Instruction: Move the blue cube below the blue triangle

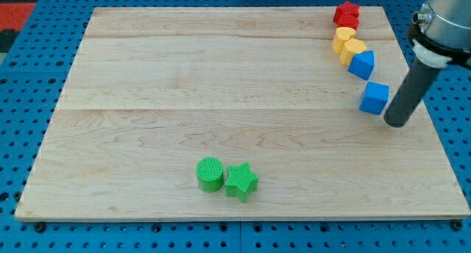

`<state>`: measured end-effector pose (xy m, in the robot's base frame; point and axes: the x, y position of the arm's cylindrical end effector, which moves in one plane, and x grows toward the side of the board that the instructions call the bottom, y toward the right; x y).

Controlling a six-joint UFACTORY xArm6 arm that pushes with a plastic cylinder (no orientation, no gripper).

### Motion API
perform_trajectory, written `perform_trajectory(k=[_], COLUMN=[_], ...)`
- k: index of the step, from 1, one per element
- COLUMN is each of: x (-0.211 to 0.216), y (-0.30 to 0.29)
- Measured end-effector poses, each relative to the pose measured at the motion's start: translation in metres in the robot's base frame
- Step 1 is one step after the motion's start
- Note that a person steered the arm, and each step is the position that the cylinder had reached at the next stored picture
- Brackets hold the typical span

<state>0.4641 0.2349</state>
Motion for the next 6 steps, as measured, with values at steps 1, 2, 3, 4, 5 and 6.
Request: perform_trajectory(k=[1,2,3,4,5,6], x=[-0.024,-0.032,-0.029,-0.029,-0.037,-0.041], y=[0.0,0.0,-0.004,-0.02,-0.022,-0.022])
